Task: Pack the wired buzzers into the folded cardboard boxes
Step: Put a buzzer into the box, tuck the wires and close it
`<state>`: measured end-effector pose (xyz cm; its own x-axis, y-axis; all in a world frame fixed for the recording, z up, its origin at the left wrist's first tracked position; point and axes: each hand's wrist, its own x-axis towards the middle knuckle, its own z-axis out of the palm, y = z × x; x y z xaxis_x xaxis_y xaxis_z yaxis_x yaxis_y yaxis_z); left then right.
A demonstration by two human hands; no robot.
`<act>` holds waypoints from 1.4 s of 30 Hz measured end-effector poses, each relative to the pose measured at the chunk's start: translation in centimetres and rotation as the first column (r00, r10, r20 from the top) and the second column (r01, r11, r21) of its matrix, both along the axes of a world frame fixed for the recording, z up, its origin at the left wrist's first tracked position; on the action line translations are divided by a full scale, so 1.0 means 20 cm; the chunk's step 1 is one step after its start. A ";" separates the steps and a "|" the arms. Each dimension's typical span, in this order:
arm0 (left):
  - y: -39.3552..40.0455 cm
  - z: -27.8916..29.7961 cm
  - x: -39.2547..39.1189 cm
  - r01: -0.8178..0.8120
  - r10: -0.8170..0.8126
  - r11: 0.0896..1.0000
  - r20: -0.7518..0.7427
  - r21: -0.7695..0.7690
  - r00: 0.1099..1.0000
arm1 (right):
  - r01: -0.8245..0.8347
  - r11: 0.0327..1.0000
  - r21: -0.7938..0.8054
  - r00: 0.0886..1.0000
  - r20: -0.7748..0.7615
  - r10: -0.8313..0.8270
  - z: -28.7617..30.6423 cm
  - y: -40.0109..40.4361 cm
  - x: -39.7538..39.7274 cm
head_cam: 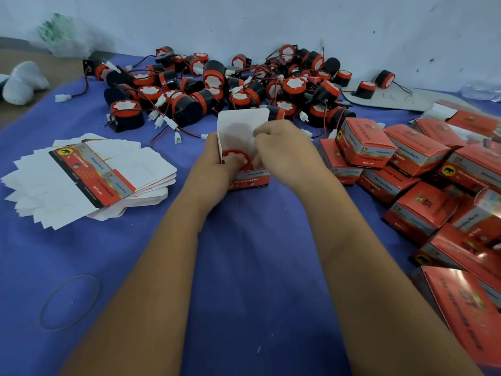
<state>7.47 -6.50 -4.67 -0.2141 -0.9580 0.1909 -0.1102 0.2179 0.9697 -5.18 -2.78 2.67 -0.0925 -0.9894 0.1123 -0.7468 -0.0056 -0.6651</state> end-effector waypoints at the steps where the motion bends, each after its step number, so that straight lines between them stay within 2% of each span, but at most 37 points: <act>1: 0.00 0.01 0.00 -0.003 0.003 1.000 0.003 0.000 1.000 | -0.001 1.000 0.031 1.000 -0.015 0.002 0.03 0.00 0.00; 5: 0.00 0.01 -0.01 -0.011 0.011 1.000 -0.002 0.004 1.000 | -0.074 0.979 0.192 0.966 -0.230 0.118 0.11 -0.02 -0.03; 12: -0.01 0.01 -0.01 -0.023 0.023 1.000 0.033 0.006 0.999 | -0.133 0.984 0.122 0.982 -0.121 0.147 0.16 -0.03 -0.05; 16: -0.01 0.01 0.00 -0.002 0.001 1.000 0.077 0.006 0.997 | -0.051 0.999 0.016 0.998 0.049 0.050 0.12 -0.06 -0.05; 18: -0.01 0.01 0.00 0.005 -0.006 1.000 0.082 0.011 0.997 | -0.018 0.999 -0.040 0.998 0.051 0.020 0.09 -0.08 -0.05; 22: -0.02 0.01 0.00 0.019 -0.020 1.000 0.065 0.016 0.998 | -0.017 0.973 -0.231 0.996 -0.093 -0.005 0.01 -0.09 -0.02; 26: -0.04 0.00 0.00 0.033 -0.034 0.999 0.041 0.021 0.999 | -0.117 0.922 -0.369 0.977 -0.208 0.041 -0.14 -0.07 -0.03; 29: -0.05 0.00 0.00 0.044 -0.045 0.999 0.043 0.032 0.998 | -0.139 0.871 -0.471 0.930 -0.365 -0.049 -0.22 -0.05 -0.05; 31: -0.05 0.00 0.00 0.038 -0.040 0.998 0.032 0.050 0.999 | -0.157 0.815 -0.557 0.918 -0.387 -0.088 -0.25 -0.04 -0.06; 33: -0.05 0.01 0.00 0.008 -0.008 0.997 0.006 0.074 1.000 | -0.124 0.795 -0.594 0.944 -0.317 -0.090 -0.26 -0.03 -0.06; 35: -0.05 0.02 -0.02 -0.031 0.033 0.994 -0.012 0.105 0.999 | -0.107 0.827 -0.551 0.976 -0.219 -0.020 -0.26 -0.03 -0.07; 39: -0.04 0.02 -0.04 -0.067 0.068 0.993 -0.007 0.099 0.998 | -0.175 0.852 -0.494 0.983 -0.144 0.118 -0.26 -0.01 -0.05; 40: -0.05 0.02 -0.04 -0.074 0.075 0.994 0.002 0.085 0.997 | -0.164 0.862 -0.479 0.986 -0.066 0.151 -0.26 0.01 -0.04; 42: -0.05 0.01 -0.05 -0.088 0.088 0.994 0.002 0.070 0.996 | -0.068 0.899 -0.432 0.962 0.211 0.174 -0.26 0.02 -0.02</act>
<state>6.54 -7.52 -4.42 -0.1282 -0.9841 0.1225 -0.1253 0.1386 0.9824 -5.66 -2.39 -2.50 -0.0516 -0.8607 0.5064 -0.5420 -0.4018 -0.7381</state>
